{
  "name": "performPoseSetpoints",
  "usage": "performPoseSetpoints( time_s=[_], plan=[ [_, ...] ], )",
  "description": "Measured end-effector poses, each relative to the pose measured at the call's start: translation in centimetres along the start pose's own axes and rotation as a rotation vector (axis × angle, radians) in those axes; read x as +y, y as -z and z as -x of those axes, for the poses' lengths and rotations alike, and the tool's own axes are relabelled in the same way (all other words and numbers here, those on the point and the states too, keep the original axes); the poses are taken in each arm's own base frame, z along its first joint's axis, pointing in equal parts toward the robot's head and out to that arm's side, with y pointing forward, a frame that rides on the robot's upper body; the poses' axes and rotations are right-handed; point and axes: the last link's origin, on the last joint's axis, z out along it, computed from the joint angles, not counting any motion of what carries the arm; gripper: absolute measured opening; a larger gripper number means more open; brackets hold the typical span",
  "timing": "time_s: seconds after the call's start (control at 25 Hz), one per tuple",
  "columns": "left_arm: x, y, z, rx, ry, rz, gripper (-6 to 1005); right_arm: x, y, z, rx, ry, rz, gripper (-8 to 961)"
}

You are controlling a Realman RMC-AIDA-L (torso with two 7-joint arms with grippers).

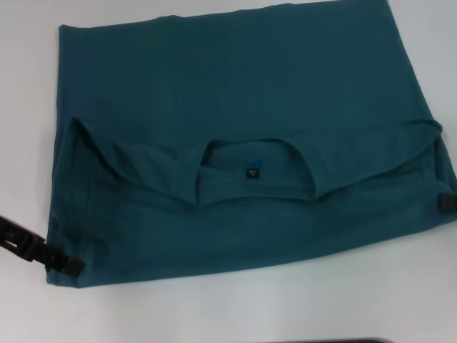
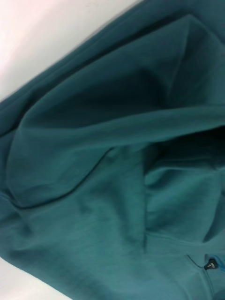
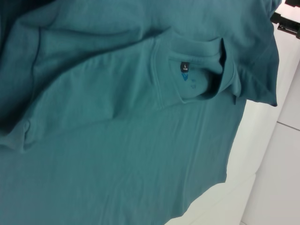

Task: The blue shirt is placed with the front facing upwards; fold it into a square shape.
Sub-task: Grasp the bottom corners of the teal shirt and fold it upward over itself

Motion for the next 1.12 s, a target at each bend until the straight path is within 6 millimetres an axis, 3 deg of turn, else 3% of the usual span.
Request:
performPoseSetpoints(
  time_s=[1.12],
  plan=[
    [-0.7, 0.2, 0.9, 0.02, 0.177, -0.006, 708, 0.1, 0.0, 0.1, 0.007, -0.002, 0.0, 31]
  ],
)
